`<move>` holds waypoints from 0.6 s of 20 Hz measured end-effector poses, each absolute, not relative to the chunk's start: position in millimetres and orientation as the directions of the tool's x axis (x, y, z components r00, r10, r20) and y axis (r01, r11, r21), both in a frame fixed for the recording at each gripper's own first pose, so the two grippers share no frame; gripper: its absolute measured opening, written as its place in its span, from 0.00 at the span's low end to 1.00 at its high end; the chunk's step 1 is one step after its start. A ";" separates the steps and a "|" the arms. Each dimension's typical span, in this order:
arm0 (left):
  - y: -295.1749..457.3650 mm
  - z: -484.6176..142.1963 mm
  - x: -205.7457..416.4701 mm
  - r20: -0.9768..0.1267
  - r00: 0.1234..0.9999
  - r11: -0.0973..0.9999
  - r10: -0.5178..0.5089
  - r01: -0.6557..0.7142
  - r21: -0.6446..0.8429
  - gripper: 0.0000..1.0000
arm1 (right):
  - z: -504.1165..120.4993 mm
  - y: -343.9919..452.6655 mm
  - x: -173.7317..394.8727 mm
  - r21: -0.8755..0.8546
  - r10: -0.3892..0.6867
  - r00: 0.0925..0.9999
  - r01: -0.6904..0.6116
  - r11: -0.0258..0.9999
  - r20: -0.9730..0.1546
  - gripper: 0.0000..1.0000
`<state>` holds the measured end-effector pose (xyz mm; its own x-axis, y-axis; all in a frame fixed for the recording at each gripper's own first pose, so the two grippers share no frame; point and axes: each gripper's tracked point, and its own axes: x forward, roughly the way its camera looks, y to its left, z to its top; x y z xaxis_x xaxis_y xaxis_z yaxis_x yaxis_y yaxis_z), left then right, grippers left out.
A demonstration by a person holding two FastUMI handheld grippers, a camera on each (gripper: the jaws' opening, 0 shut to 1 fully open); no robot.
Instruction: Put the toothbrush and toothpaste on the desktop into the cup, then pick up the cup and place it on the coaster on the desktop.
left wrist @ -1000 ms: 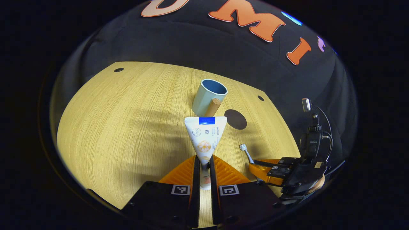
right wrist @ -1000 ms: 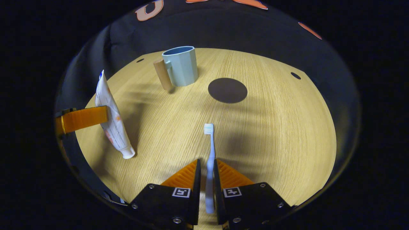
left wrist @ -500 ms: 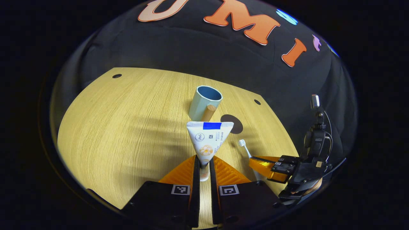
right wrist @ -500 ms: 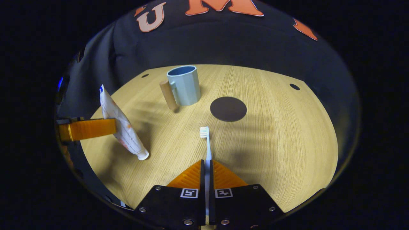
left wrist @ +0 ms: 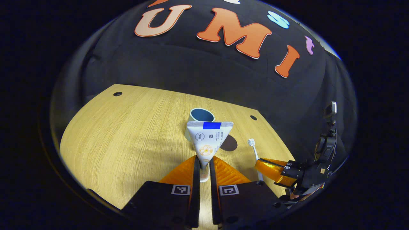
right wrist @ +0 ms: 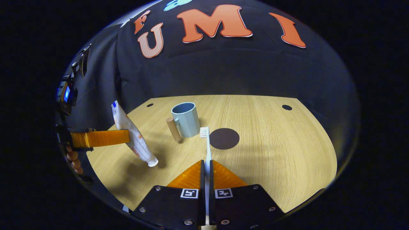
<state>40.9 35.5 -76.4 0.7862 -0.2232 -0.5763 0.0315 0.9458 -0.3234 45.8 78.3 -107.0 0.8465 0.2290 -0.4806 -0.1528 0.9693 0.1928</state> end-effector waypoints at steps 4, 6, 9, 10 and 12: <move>39.2 -55.3 55.0 -0.508 0.843 0.952 -0.176 0.016 -0.305 0.20 | -86.0 66.4 45.7 0.185 0.191 0.896 -0.125 0.975 -0.401 0.05; 40.2 -39.5 65.7 -0.465 0.870 0.951 -0.165 0.016 -0.308 0.19 | -76.5 57.9 47.3 0.201 0.189 0.909 -0.120 0.972 -0.373 0.05; 40.8 -16.3 83.6 -0.412 0.900 0.955 -0.143 0.016 -0.296 0.20 | -65.6 48.1 53.6 0.202 0.175 0.926 -0.110 0.973 -0.335 0.05; 43.7 -9.6 87.5 -0.391 0.912 0.957 -0.125 0.007 -0.290 0.19 | -61.7 43.1 53.0 0.192 0.163 0.934 -0.105 0.976 -0.318 0.04; 43.7 -0.1 99.0 -0.350 0.930 0.955 -0.109 0.000 -0.295 0.19 | -53.3 36.5 53.2 0.187 0.147 0.947 -0.096 0.978 -0.285 0.04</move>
